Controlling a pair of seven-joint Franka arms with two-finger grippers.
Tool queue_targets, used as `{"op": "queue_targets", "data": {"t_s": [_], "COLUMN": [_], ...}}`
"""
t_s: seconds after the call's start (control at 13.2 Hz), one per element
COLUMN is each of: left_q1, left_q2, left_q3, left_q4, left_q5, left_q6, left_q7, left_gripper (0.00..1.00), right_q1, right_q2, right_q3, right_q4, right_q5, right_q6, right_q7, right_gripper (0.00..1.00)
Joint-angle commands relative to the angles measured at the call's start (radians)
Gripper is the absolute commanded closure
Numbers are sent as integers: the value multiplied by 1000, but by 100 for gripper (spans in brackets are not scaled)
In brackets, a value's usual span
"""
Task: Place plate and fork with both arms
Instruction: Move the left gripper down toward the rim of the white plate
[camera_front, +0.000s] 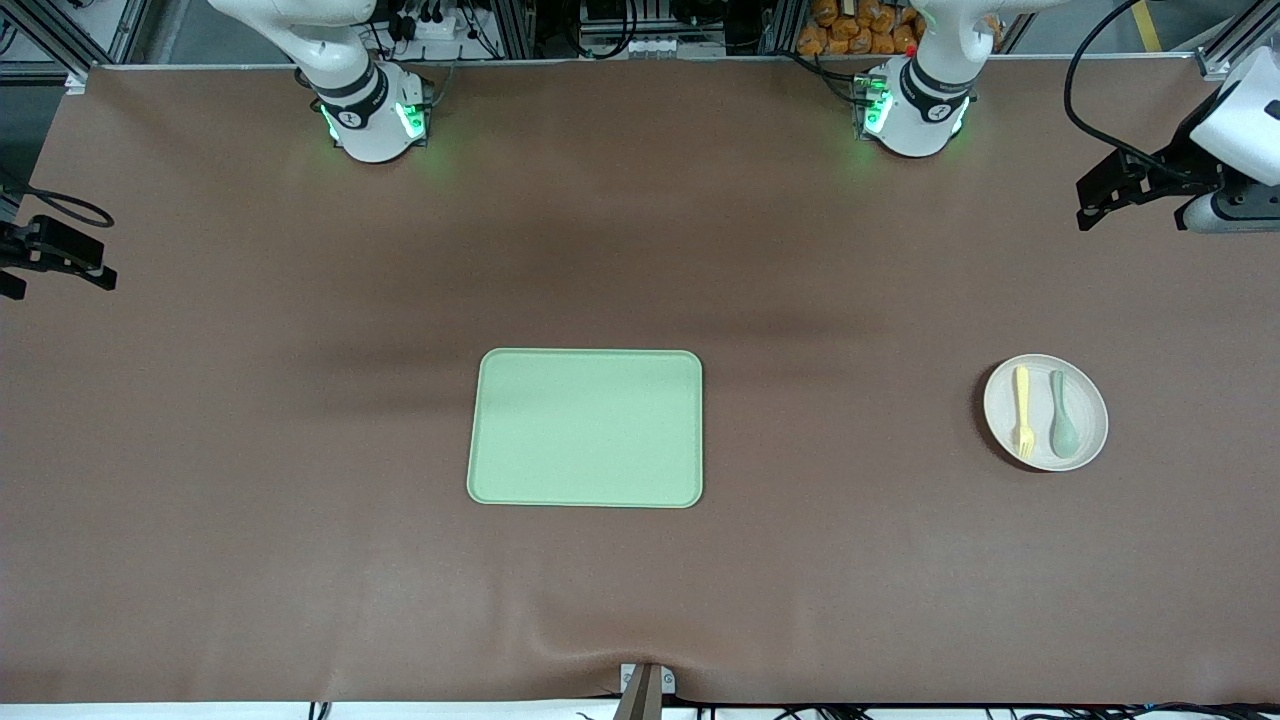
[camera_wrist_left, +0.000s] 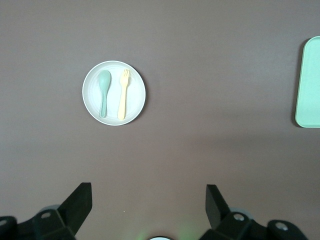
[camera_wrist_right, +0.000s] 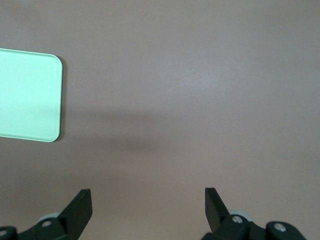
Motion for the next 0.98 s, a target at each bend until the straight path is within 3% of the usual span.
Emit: {"op": "queue_targets", "data": {"t_s": [0.0, 0.23, 0.45, 0.91], "left_q1": [1, 3, 3, 130], "left_q2": [-20, 9, 11, 19], "left_q3": [9, 11, 12, 12], "left_q4": [-8, 51, 33, -117], "left_q5": [-22, -16, -9, 16], "left_q6": [15, 9, -23, 116], "left_q7": [3, -5, -3, 12], "left_gripper": [0, 0, 0, 0], "right_q1": [-20, -20, -20, -20], "right_q2": [2, 2, 2, 2], "right_q3": [15, 15, 15, 15], "right_q4": [9, 9, 9, 9], "right_q5": [-8, -8, -8, -8], "right_q6": [-5, -5, -5, -5], "right_q7": [-10, -10, -10, -10], "right_gripper": [0, 0, 0, 0]}}
